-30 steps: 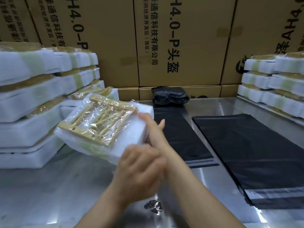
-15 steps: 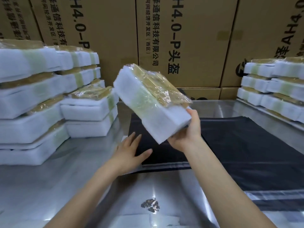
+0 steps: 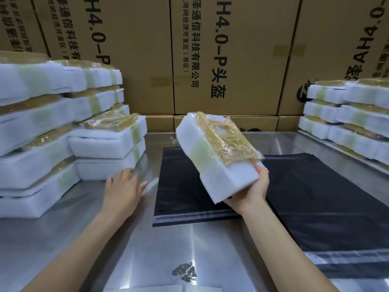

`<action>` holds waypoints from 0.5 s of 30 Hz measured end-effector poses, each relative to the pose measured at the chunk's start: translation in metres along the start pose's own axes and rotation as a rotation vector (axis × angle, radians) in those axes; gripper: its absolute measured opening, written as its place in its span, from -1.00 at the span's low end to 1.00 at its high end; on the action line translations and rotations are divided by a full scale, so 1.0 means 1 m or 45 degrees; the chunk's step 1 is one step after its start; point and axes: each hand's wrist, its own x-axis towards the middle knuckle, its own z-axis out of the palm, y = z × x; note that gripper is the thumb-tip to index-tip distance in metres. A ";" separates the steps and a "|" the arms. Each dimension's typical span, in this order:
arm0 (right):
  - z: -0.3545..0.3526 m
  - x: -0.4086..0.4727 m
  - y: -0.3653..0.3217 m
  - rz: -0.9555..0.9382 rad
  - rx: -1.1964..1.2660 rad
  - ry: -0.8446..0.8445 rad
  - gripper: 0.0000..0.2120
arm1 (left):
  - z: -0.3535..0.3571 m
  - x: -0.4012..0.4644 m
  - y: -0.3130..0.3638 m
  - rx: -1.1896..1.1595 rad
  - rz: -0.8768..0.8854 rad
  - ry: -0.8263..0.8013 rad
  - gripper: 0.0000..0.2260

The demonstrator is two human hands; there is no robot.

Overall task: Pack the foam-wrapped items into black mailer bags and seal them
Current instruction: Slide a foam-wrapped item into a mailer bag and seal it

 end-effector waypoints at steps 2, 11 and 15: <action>0.002 -0.001 0.001 -0.024 0.060 -0.034 -0.45 | -0.011 0.004 0.020 -0.181 0.141 0.225 -0.75; -0.006 -0.006 -0.002 -0.064 0.218 -0.042 -0.67 | -0.011 -0.006 0.107 -0.330 0.595 -0.432 -0.56; -0.011 -0.013 -0.013 -0.083 0.203 -0.019 -0.72 | -0.004 0.002 0.111 -0.496 0.520 -0.335 -0.71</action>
